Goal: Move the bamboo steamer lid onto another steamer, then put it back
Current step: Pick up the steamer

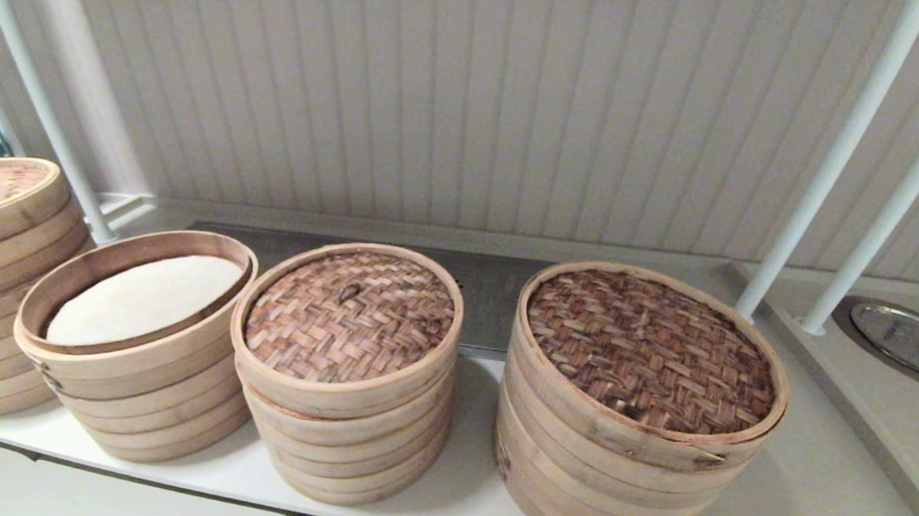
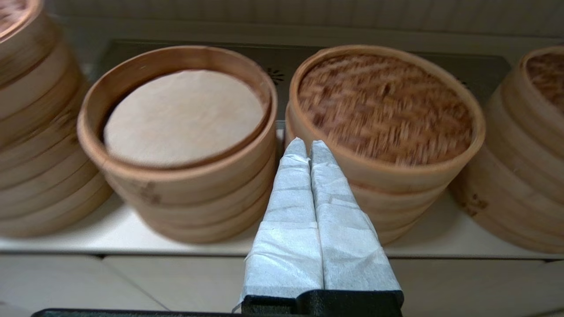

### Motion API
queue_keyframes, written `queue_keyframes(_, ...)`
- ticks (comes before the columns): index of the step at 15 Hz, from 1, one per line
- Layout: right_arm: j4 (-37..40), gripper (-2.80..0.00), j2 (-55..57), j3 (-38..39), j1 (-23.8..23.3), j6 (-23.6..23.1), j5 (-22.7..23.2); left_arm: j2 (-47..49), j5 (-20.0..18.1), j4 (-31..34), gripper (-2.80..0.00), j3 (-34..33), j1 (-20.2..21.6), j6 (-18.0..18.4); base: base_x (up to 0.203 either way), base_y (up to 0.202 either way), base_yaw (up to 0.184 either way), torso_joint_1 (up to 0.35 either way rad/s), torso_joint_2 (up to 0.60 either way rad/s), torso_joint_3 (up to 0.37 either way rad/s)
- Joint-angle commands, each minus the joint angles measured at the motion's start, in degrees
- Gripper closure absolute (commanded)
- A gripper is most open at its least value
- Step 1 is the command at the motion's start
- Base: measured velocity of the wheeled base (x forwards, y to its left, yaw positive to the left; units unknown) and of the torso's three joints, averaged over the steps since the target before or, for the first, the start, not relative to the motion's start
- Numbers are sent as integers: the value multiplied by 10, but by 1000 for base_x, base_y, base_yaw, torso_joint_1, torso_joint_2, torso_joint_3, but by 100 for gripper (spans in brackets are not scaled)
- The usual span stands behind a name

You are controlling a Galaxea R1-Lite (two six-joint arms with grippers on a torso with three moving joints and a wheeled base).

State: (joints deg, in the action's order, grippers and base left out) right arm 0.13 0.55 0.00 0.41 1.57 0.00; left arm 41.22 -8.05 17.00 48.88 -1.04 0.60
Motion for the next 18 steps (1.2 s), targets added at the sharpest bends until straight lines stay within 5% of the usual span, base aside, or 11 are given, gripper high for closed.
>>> queue_keyframes(1,0,0,0,0,0,0,0,151,-23,9,0,76,-1,-1,0,0,0,0,0,0)
queue_keyframes(4,0,0,0,0,0,0,0,298,-82,71,0,227,-14,-2,0,0,0,0,0,0)
queue_keyframes(8,0,0,0,0,0,0,0,447,-102,126,0,351,-90,-2,0,0,0,0,0,0)
queue_keyframes(15,0,0,0,-1,0,0,0,563,-74,161,0,413,-190,7,0,0,0,0,0,0)
queue_keyframes(16,0,0,0,0,0,0,0,577,-59,159,-280,414,-194,8,0,0,0,0,0,0)
queue_keyframes(18,0,0,1,0,0,0,0,586,-53,156,-280,415,-196,31,0,0,0,0,0,0)
